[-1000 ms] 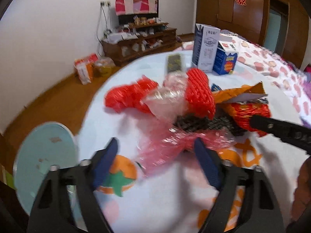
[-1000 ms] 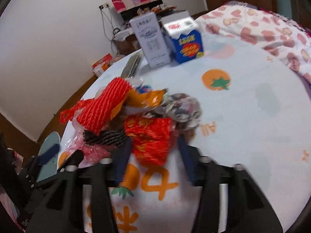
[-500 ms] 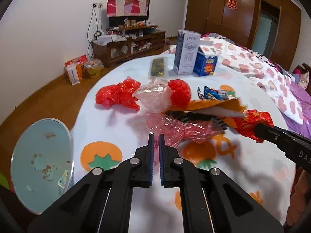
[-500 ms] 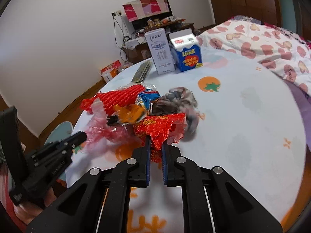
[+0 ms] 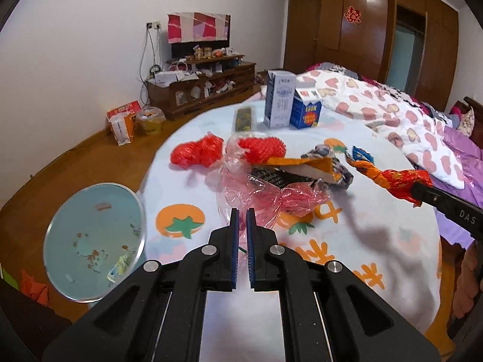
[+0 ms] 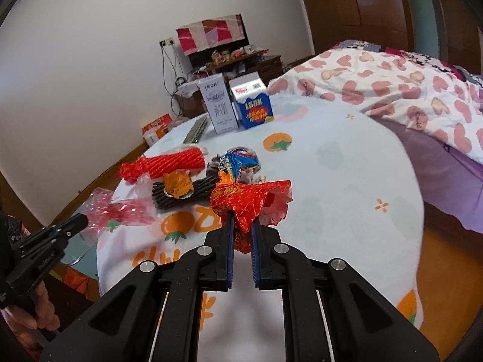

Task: Collect trash
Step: 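Carry red wrapper and pink plastic over the blue bin and open both tools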

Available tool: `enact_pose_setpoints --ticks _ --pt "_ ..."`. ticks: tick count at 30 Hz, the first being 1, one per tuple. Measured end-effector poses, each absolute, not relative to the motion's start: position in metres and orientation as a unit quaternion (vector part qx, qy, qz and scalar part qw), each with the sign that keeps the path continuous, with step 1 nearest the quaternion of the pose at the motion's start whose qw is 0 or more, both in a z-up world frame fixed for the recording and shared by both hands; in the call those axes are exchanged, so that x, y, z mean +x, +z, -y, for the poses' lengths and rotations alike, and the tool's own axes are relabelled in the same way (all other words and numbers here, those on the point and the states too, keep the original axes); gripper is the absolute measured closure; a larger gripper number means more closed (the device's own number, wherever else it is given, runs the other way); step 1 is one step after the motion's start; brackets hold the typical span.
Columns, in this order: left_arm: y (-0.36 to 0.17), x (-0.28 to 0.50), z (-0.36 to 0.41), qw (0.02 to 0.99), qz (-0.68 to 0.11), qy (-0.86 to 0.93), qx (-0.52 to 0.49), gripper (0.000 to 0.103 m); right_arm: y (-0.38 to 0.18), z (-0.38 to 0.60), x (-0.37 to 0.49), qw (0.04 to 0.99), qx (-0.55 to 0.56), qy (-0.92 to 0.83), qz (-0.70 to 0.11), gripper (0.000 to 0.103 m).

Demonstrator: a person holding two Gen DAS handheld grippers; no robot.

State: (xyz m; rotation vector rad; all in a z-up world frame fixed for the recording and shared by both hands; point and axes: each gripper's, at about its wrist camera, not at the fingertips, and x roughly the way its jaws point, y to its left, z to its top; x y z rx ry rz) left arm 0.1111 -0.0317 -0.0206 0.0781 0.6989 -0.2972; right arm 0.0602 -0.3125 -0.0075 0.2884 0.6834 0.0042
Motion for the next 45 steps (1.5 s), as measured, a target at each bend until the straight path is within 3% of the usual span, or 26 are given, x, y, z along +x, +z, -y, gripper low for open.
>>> enact_pose_setpoints --ticks 13,25,37,45 --pt "0.016 0.094 -0.024 0.950 -0.303 -0.078 0.005 0.098 0.025 0.278 0.052 0.943 0.129 0.051 -0.303 0.093" --pt "0.020 0.089 -0.108 0.955 -0.296 0.030 -0.014 0.098 0.034 0.184 0.078 0.941 0.071 0.132 -0.304 0.093" --pt "-0.007 0.107 -0.183 0.941 -0.316 0.117 -0.039 0.098 0.011 0.079 0.123 0.922 0.012 0.210 -0.326 0.093" --pt "-0.032 0.132 -0.188 0.934 -0.336 0.111 -0.039 0.098 -0.012 0.028 0.145 0.907 0.000 0.236 -0.349 0.094"
